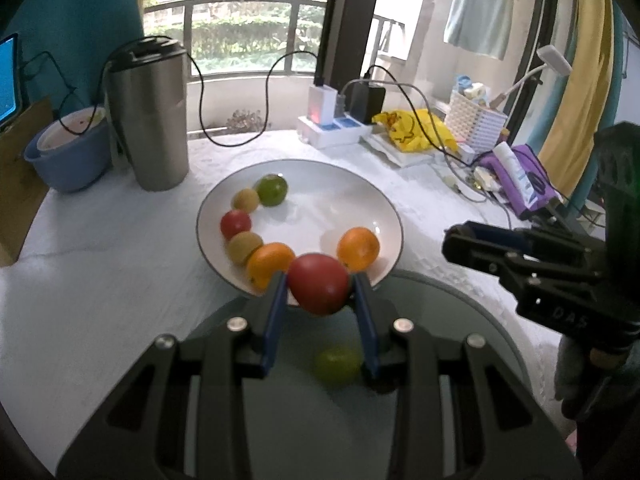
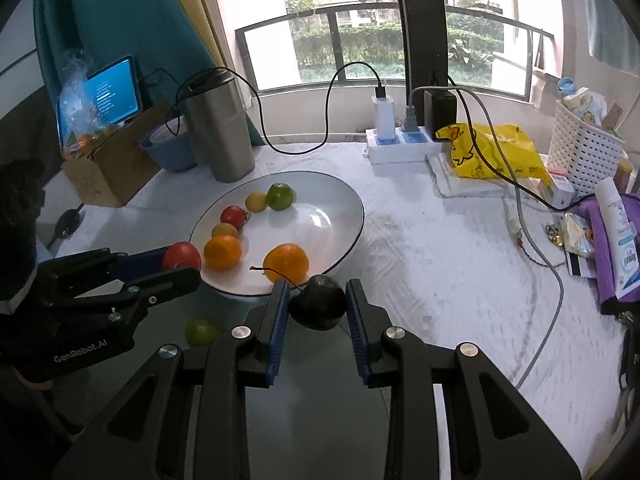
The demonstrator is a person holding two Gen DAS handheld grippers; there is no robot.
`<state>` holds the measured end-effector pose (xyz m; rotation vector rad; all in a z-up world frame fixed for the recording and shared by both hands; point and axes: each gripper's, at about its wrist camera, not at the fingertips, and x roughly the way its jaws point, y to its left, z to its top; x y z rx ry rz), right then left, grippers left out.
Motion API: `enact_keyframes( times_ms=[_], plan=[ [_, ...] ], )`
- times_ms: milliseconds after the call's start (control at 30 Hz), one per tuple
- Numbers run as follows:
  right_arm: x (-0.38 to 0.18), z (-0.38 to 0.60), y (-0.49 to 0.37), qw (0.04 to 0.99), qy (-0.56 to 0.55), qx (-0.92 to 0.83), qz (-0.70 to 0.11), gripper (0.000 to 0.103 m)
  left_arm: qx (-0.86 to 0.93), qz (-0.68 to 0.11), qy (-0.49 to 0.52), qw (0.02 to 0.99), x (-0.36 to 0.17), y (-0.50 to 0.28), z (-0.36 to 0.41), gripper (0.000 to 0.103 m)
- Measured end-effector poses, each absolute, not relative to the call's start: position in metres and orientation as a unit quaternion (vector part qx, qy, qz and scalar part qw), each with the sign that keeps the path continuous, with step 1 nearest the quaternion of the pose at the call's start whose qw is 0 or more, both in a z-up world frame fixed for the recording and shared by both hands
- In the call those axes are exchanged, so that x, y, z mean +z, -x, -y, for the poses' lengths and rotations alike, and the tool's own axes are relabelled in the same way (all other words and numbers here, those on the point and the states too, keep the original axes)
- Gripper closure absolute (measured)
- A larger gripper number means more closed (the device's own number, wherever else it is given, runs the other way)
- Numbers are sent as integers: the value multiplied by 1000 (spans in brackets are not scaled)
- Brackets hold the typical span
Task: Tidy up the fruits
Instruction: 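Release the red tomato into the white bowl with the left tool while the right tool releases the dark plum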
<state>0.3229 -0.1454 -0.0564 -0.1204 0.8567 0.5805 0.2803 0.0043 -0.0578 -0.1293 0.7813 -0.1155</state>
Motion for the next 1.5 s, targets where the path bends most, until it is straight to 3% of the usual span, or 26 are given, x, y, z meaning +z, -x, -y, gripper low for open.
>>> enact_keyframes(
  times_ms=[667,1500],
  plan=[
    [-68,142,-356,862,55,279,-419,72,-71,-413,74,905,-79,-311,0,68],
    [-81,105,-389,856,72,285,-425,72,-32,-384,98,918,-74,-319,-47,63]
  ],
)
